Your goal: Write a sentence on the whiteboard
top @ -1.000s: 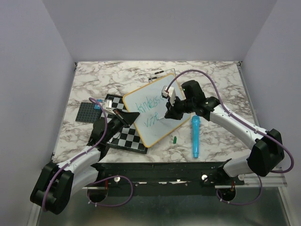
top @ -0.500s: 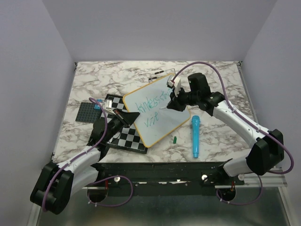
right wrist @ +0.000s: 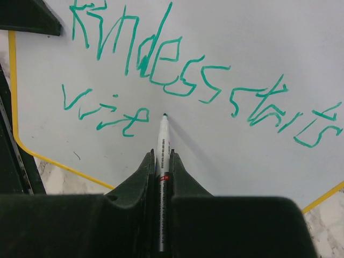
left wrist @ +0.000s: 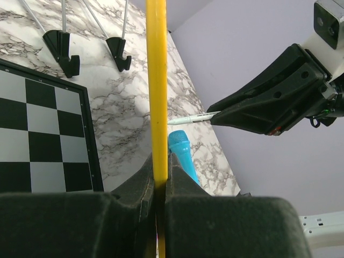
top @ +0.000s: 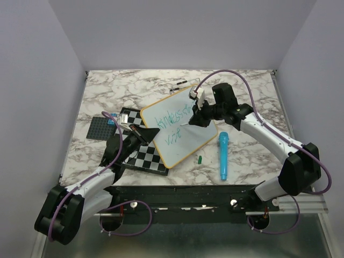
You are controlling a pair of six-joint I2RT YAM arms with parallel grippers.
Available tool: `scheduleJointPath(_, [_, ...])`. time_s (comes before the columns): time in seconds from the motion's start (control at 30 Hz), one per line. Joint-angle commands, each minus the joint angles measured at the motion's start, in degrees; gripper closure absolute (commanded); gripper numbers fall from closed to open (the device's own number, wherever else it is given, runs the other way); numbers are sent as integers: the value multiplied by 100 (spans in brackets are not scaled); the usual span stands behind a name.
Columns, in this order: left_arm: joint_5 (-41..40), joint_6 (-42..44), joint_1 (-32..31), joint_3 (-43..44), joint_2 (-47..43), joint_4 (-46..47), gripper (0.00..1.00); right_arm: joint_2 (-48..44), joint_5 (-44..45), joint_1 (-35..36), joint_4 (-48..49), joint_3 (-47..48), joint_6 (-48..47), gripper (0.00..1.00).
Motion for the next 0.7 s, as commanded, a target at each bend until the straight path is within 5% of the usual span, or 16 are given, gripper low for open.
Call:
scheduleJointPath(0.0, [172, -68, -46, 67, -131, 938, 100, 77, -211, 13, 16, 90, -4, 99])
scheduleJointPath(0.67, [163, -68, -46, 75, -123, 947, 100, -143, -422, 57, -749, -384, -514, 99])
